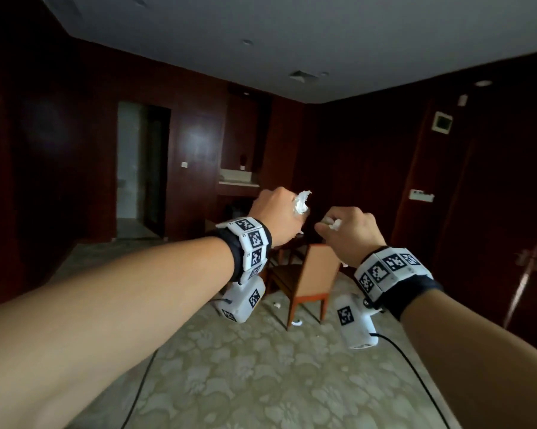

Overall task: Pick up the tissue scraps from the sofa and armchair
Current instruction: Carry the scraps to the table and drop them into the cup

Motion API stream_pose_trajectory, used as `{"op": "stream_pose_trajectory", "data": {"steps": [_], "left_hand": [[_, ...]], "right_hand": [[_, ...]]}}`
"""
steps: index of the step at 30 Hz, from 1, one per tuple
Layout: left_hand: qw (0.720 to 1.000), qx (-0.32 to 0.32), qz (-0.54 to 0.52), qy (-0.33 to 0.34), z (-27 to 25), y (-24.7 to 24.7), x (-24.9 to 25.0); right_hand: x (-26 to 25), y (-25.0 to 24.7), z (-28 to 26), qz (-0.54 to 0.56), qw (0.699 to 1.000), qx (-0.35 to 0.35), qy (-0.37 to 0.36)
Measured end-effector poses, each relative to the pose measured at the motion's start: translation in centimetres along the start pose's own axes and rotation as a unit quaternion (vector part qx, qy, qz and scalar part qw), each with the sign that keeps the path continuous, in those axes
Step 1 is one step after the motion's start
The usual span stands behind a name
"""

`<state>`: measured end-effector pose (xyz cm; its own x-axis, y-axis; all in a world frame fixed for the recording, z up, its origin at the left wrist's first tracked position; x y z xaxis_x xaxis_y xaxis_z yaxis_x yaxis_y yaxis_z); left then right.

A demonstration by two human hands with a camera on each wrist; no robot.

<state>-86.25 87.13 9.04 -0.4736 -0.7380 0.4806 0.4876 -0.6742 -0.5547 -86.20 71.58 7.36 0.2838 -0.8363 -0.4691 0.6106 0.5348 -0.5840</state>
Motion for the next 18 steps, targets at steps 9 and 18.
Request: {"op": "stream_pose_trajectory", "data": {"steps": [9,18], "left_hand": [[0.981,-0.130,-0.132,0.051,-6.9,13.5,9.0],[0.942,-0.251,-0.207,0.086,-18.9,22.4,20.3]], "right_hand": [[13.8,-10.8,-11.8,-0.128,0.971,0.067,0.191],[22.9,-21.4,-26.3,-0.211,0.919,0.121,0.312]]}}
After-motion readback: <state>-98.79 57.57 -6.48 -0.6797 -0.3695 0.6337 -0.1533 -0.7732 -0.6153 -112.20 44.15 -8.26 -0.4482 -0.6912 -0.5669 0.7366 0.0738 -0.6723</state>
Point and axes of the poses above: each hand's wrist, its own z-axis towards the middle knuckle, its own y-axis out of the palm, x = y × z, the point moved 5 cm from there along z, towards the middle knuckle, and after that the axes turned 9 degrees about x, right-handed, at the moved point
